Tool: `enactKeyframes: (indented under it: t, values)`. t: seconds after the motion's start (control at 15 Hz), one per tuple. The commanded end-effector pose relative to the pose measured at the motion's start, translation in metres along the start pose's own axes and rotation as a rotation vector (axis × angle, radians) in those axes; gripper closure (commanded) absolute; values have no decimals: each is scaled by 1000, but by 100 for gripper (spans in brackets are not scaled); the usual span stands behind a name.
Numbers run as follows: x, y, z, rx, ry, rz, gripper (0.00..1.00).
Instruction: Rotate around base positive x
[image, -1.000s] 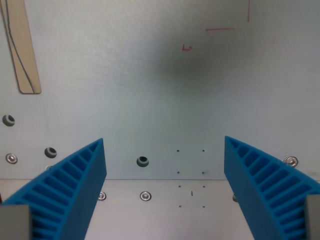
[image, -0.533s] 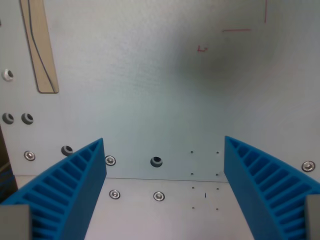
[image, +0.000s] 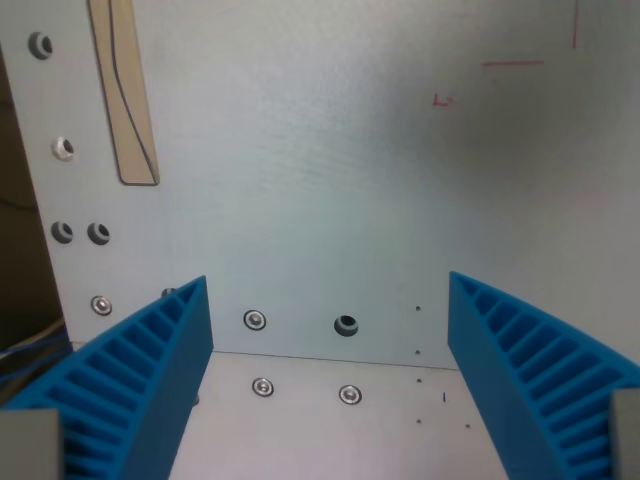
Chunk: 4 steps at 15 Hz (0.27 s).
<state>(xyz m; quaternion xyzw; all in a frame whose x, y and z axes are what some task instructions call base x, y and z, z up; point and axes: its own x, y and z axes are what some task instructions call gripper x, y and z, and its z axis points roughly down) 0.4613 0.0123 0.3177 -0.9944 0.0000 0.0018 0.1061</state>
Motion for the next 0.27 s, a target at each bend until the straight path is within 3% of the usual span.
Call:
enactKeyframes:
  t: [0.07, 0.27]
  values:
    - [-1, 5, -3, 218, -6, -24, 0]
    - [-1, 5, -3, 253, -6, -24, 0]
